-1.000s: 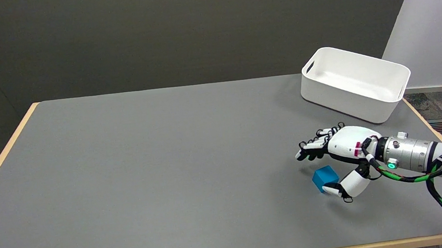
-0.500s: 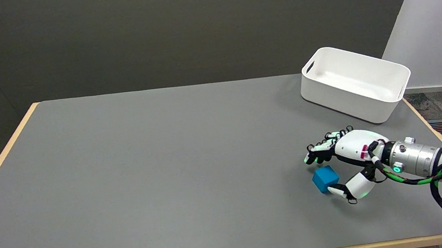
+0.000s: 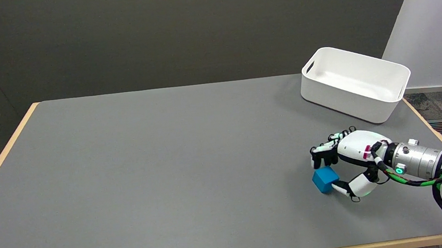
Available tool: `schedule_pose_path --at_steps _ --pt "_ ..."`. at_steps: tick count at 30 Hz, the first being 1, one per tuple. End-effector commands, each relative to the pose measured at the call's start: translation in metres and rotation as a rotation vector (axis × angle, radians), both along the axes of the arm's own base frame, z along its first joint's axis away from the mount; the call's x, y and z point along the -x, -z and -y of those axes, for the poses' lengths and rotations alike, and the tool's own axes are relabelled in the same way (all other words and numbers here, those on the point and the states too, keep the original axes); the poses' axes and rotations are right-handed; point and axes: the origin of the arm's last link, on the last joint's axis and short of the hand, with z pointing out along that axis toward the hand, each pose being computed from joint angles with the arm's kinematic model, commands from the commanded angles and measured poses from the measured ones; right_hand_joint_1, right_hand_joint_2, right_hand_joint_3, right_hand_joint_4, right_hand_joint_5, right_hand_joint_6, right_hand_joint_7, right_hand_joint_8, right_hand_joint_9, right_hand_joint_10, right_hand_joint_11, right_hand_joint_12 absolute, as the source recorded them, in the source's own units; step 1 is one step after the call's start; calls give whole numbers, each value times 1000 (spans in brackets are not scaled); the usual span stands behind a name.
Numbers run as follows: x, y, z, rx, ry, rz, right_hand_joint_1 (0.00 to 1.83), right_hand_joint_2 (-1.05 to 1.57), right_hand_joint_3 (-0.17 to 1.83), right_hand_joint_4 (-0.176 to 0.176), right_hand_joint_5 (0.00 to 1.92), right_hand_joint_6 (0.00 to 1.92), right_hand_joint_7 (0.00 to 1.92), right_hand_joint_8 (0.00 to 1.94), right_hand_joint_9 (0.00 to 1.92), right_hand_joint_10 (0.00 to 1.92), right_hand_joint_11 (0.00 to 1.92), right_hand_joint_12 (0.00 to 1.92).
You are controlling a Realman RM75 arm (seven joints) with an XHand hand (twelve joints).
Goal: Pick up blue wooden cube.
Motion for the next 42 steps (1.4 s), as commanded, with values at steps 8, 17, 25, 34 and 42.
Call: schedule_pose_path --at_steps 8,17,25,34,42 --pt "1 4 4 -9 -34 29 944 705 929 85 416 1278 448 1553 619 1413 358 1626" --pt "2 4 8 -15 -45 34 948 700 930 101 452 1288 502 1549 638 1465 347 1689" --pt "-17 0 26 46 -170 76 1042 1093 510 35 600 1597 686 1732 812 1627 355 1858" --pt "-47 -4 47 128 -333 132 881 1004 595 156 688 1580 845 1739 856 1814 417 1921" --pt "-78 2 72 165 -473 174 884 1009 593 142 685 1585 873 1758 869 1890 403 1921"
